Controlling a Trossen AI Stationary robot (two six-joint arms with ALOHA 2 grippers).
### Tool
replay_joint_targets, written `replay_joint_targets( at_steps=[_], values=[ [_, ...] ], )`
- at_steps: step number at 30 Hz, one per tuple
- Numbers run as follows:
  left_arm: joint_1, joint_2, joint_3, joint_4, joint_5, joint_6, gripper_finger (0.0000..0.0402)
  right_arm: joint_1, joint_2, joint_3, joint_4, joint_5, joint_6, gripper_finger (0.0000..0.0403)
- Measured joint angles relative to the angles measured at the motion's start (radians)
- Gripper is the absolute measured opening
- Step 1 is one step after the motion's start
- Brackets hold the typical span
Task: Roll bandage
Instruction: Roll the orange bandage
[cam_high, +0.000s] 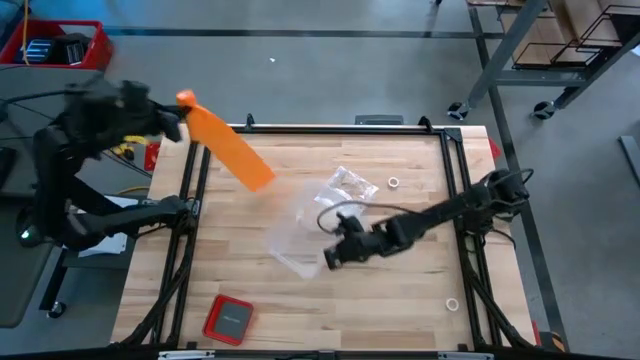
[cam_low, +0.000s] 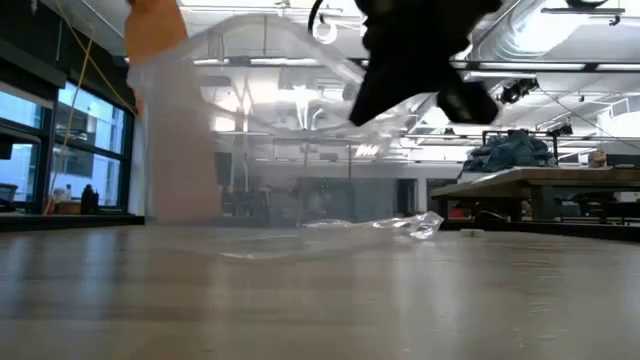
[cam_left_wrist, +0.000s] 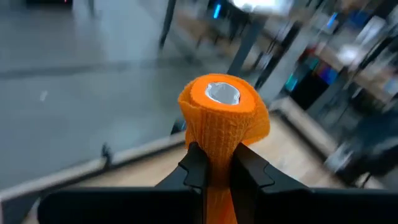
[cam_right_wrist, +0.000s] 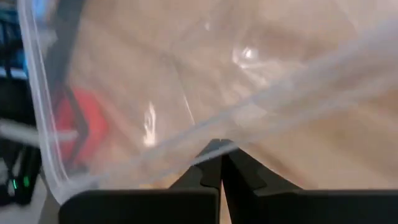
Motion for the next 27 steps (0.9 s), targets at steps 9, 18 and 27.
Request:
replay_joint_targets(
  at_steps=[9, 18, 27],
  values=[
    [0.0, 0.01, 0.306, 0.103, 0.0, -0.029, 0.0029, -0.167, 0.024, 0.0, 0.129, 0.081, -0.116, 0.0],
    [0.0, 0.024, 0.43, 0.119, 0.02, -0.062, 0.0029, -0.34, 0.147, 0.0, 0.415, 0.069, -0.168, 0.0],
    [0.0, 0.042, 0.429, 0.114, 0.054, -0.075, 0.0029, -0.427, -0.002, 0.001, 0.155, 0.023, -0.399, 0.0]
  ],
)
